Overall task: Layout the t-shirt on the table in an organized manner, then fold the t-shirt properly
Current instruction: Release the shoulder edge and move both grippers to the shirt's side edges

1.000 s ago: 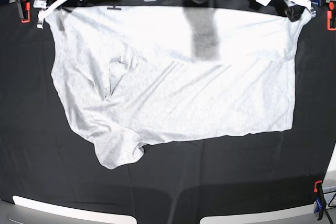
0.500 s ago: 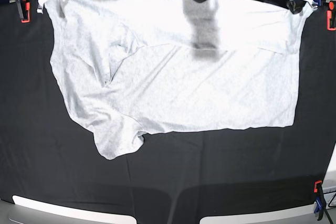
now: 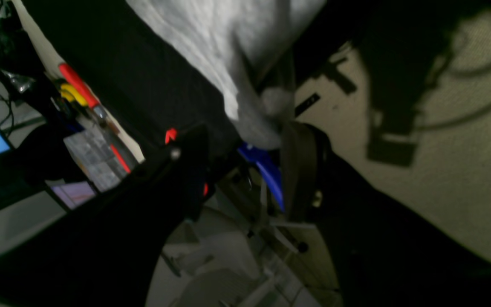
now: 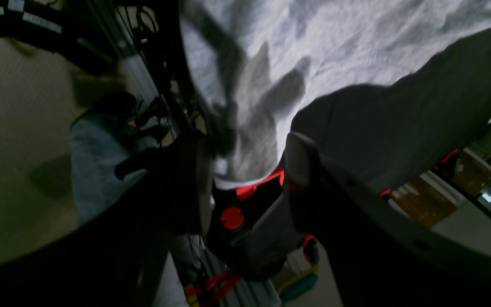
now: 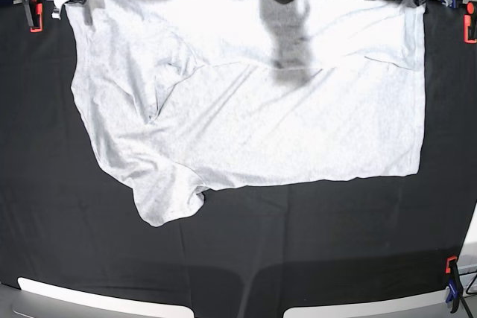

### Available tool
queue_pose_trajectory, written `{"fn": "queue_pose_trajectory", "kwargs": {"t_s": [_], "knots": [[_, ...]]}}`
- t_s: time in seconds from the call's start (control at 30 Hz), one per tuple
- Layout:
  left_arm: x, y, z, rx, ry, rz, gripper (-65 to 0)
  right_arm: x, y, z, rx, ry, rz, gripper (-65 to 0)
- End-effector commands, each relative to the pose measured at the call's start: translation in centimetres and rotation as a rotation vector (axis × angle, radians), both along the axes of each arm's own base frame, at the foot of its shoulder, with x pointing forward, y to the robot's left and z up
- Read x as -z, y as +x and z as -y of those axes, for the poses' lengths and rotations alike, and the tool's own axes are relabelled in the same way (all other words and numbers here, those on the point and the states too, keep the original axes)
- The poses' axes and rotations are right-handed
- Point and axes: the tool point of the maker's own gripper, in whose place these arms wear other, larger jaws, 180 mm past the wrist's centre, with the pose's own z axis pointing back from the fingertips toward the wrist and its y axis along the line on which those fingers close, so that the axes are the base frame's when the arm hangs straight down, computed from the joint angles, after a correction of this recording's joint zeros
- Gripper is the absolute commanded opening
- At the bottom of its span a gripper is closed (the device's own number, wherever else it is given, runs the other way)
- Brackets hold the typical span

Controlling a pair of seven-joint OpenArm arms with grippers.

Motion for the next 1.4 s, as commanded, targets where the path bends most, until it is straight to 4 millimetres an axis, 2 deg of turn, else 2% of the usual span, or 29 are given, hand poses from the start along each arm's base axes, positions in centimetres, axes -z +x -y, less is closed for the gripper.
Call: {"fn": "queue_pose_trajectory", "kwargs": {"t_s": [0.0,0.13,0.23,0.3,0.37,0.47,0.57,0.73,0.9,1.0,1.13,1.23,1.3,1.37], "knots": [[-0.6,0.3,-0.3,-0.005,0.009,0.026,-39.2,-0.4,0.3,-0.3,-0.019,0.012,0.014,-37.8],[-0.9,-0.2,-1.6,-0.052,0.072,0.004,-39.2,0.2,-1.1,-1.6,-0.034,0.067,-0.035,-37.8],[-2.4,0.6,-3.9,-0.102,0.178,0.068,-39.2,0.2,-1.7,-2.9,-0.06,0.109,-0.047,-37.9],[-4.2,1.7,-5.5,-0.131,0.254,0.154,-39.2,-0.3,-1.3,-3.9,-0.067,0.145,-0.016,-37.9],[-5.6,2.8,-6.8,-0.147,0.306,0.22,-39.2,-1.3,0.0,-4.8,-0.06,0.18,0.045,-37.9],[-7.3,4.5,-8.0,-0.17,0.315,0.312,-39.2,-3.2,3.4,-5.8,-0.039,0.228,0.19,-37.9],[-8.7,7.2,-7.8,-0.17,0.242,0.411,-39.2,-4.8,7.2,-6.1,0.0,0.265,0.331,-37.9],[-9.2,13.4,-5.9,-0.234,-0.129,0.537,-39.9,-6.2,13.3,-6.5,0.141,0.359,0.486,-37.9],[-12.1,19.8,-5.1,-0.277,-0.366,0.646,-39.9,-8.6,20.3,-7.2,0.29,0.518,0.668,-37.9],[-13.3,22.8,-4.7,-0.286,-0.461,0.704,-39.9,-10.2,24.5,-8.2,0.37,0.644,0.754,-37.9],[-12.8,25.4,-4.3,-0.334,-0.566,0.718,-39.9,-10.7,29.5,-9.2,0.491,0.779,0.777,-37.9],[-11.4,27.2,-3.2,-0.289,-0.63,0.641,-39.9,-9.8,32.5,-11.0,0.45,0.812,0.642,-37.9],[-10.7,28.5,-3.2,-0.264,-0.648,0.588,-39.9,-9.5,34.3,-11.0,0.447,0.816,0.586,-37.9],[-10.4,29.8,-4.2,-0.3,-0.66,0.58,-39.9,-9.6,36.3,-10.5,0.498,0.87,0.559,-37.9]]}}
